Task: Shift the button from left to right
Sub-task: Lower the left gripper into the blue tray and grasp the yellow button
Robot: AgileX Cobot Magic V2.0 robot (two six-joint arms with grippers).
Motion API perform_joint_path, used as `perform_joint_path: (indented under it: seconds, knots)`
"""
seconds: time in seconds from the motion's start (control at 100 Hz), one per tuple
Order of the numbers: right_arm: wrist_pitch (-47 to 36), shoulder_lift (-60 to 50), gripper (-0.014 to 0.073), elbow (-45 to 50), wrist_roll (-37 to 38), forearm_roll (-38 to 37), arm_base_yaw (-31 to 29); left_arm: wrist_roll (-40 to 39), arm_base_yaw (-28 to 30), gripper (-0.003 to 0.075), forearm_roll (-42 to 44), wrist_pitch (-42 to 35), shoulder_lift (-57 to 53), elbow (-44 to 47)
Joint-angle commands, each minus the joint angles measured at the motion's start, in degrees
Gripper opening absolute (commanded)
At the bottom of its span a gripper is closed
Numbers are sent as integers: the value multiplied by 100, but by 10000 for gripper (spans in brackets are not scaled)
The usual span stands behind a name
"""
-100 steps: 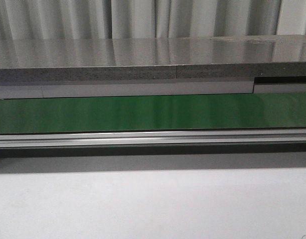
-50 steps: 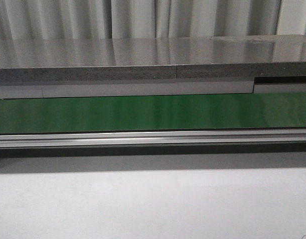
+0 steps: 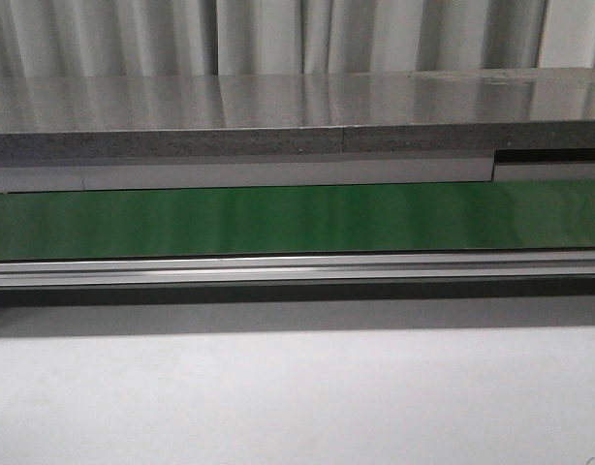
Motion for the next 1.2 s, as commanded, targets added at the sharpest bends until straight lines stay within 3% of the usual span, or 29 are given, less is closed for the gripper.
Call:
perform_joint_path:
  seconds: [0.0, 0.21, 0.61, 1.19]
  knots:
    - [-445, -117, -68, -89, 6, -22, -2, -6, -45, 651, -31, -287, -36, -201]
    - [-445, -117, -68, -89, 6, -22, -2, -33, 164, 587, 43, -302, 73, -293]
    - [-445, -117, -68, -89, 6, -22, -2, -33, 1625, 586, 53, -365, 1748, -1484]
    - [-445, -117, -68, -89, 6, -22, -2, -23, 2146, 586, 181, -93, 4706, -3395]
